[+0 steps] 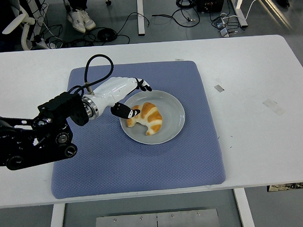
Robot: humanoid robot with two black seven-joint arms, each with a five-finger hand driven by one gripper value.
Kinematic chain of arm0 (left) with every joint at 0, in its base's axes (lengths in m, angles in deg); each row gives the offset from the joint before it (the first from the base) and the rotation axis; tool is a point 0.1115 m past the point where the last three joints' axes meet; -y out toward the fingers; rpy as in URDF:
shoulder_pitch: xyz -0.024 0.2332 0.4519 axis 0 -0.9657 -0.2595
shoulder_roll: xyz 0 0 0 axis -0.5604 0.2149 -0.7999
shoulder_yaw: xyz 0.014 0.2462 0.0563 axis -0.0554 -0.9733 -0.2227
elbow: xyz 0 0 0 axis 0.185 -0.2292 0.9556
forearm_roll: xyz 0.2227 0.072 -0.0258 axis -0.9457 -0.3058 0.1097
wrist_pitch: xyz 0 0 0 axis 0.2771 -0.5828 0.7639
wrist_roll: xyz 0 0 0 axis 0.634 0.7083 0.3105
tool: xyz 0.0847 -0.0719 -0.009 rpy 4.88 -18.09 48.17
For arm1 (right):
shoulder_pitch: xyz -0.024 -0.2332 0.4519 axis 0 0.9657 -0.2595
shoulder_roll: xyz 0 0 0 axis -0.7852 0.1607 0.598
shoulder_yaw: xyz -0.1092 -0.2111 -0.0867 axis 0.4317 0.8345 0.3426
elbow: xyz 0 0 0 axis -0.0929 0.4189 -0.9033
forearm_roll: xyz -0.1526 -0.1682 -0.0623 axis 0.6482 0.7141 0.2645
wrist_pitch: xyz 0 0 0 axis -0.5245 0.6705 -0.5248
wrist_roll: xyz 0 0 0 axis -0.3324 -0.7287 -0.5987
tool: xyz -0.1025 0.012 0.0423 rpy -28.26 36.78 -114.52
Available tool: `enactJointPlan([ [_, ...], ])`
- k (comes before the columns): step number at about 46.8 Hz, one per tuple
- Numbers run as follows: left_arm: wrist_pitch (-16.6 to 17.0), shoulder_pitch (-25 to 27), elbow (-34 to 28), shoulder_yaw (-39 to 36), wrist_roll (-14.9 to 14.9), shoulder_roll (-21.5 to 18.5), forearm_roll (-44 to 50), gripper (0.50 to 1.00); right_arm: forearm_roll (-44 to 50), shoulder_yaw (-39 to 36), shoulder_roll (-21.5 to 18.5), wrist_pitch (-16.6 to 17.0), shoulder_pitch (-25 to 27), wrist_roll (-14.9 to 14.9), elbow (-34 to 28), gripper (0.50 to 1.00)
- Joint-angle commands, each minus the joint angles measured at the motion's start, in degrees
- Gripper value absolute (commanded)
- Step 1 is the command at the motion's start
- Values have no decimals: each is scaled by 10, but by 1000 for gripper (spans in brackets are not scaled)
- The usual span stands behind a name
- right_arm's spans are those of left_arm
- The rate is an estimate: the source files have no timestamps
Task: Place the bread on the plate
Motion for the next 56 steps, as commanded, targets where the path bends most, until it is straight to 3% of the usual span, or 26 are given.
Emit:
enactJointPlan([
  [1,2,0,0,3,0,0,1,775,0,0,0,0,0,0,0,1000],
  [8,3,2,0,20,0,-4,8,866,0,-1,0,0,0,0,0,1000],
  [16,10,1,0,44,-1,-9,24,921,0,0,0,0,0,0,0,1000],
  [26,31,-1,2,84,-37,-40,118,921,0,0,0,0,0,0,0,1000],
  [38,55,-10,14,118,-58,-98,178,919,0,0,0,0,0,0,0,1000],
  [56,53,-64,29,235,-82,-182,275,918,0,0,0,0,0,0,0,1000],
])
